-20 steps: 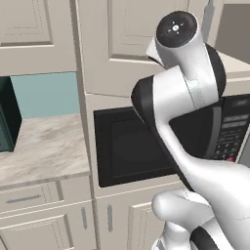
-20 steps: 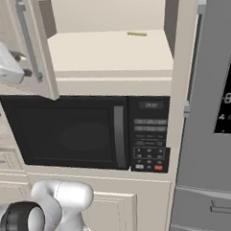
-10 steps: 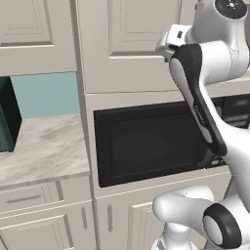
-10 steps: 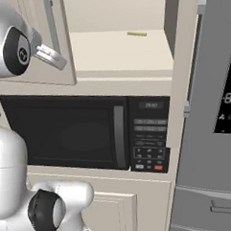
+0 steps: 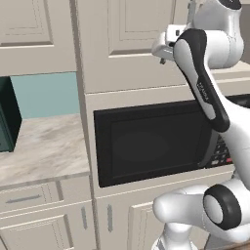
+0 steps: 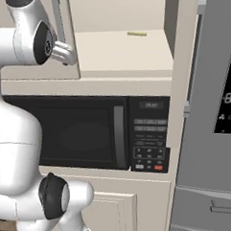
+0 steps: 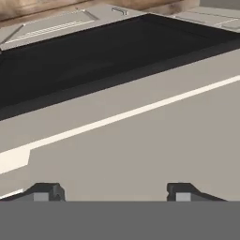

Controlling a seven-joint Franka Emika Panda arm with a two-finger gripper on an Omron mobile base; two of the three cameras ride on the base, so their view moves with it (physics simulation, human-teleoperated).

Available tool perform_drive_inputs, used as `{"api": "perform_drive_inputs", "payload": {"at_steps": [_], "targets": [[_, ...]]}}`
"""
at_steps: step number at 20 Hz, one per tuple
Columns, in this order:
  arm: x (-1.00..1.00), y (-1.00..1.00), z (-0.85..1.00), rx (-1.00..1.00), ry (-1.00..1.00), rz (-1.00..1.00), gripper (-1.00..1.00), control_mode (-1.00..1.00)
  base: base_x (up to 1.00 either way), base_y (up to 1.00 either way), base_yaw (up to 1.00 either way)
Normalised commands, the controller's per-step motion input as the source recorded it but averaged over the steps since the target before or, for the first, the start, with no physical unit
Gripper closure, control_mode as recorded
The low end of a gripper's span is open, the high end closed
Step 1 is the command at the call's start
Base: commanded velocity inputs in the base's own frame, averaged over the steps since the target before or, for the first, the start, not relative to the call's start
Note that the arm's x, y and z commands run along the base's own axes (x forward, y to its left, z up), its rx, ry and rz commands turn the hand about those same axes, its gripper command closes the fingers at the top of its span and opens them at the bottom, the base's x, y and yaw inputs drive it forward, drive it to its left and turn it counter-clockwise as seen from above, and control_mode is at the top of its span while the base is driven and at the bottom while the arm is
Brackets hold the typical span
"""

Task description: Pick the avocado and bread from the counter and place them on the plate. Then pick the jam from the cabinet and place it next to the plate. Lastly close the cabinet door.

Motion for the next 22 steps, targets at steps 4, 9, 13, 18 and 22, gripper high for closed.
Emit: {"api": "perform_drive_inputs", "payload": {"at_steps": [4, 9, 13, 18, 22], "targets": [[0.94, 0.36, -0.22, -0.04, 0.14, 0.00, -1.00, -1.00, 0.00, 0.00, 0.00], [0.64, 0.18, -0.07, -0.03, 0.10, 0.00, -1.00, -1.00, 0.00, 0.00, 0.00], [0.34, 0.00, 0.00, -0.05, 0.13, 0.00, -1.00, -1.00, 0.00, 0.00, 0.00], [0.22, 0.21, -0.13, -0.14, 0.08, -0.15, -1.00, -1.00, 0.00, 0.00, 0.00], [0.09, 0.38, -0.20, -0.13, -0.04, -0.33, -1.00, -1.00, 0.00, 0.00, 0.00]]}}
